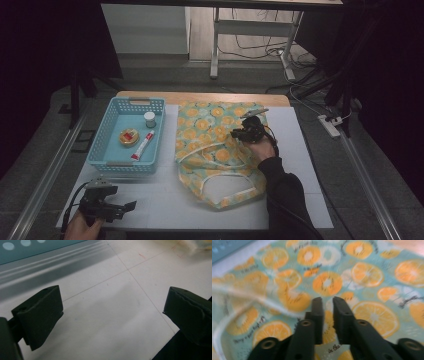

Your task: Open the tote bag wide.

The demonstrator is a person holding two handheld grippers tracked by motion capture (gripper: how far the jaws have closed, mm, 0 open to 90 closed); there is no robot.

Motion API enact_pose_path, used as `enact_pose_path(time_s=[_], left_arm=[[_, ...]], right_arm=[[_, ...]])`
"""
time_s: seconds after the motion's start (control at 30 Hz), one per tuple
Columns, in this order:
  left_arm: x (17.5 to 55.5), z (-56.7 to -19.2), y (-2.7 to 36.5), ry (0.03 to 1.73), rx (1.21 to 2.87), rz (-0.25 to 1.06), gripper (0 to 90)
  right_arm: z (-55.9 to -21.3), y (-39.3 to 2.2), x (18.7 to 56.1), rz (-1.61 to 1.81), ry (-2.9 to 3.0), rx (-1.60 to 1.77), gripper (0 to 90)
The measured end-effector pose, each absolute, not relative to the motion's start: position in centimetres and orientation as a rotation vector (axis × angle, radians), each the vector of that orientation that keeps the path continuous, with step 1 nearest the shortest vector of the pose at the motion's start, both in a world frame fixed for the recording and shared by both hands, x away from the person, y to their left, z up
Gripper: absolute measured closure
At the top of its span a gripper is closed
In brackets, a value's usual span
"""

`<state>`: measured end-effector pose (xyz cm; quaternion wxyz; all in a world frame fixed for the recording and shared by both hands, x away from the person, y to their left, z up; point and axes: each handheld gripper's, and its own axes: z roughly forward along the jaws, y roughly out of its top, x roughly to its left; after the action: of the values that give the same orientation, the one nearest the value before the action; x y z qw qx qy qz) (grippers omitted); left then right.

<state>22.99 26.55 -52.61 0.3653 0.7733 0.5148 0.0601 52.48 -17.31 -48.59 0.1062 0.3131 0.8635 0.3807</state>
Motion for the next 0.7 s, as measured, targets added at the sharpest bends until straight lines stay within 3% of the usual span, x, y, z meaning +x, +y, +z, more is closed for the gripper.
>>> enact_pose_path(time_s=[0.17,0.2,0.23,0.53,0.7], left_arm=[[23.0,-52.6,26.6,1.325,1.986,0.157,2.3],[23.0,-52.6,26.6,1.326,1.986,0.156,2.3],[23.0,-52.6,26.6,1.326,1.985,0.155,2.3],[23.0,-52.6,26.6,1.333,1.984,0.157,2.4],[23.0,-52.6,26.6,1.335,1.984,0.158,2.4]], right_arm=[[-47.1,-17.6,51.6,1.156,2.516,0.924,52.3],[-47.1,-17.6,51.6,1.156,2.516,0.924,52.3],[-46.7,-17.8,51.2,1.166,2.511,0.915,45.1],[-45.4,-17.7,48.5,1.171,2.512,0.875,22.5],[-45.4,-17.4,46.7,1.162,2.561,0.829,15.8]])
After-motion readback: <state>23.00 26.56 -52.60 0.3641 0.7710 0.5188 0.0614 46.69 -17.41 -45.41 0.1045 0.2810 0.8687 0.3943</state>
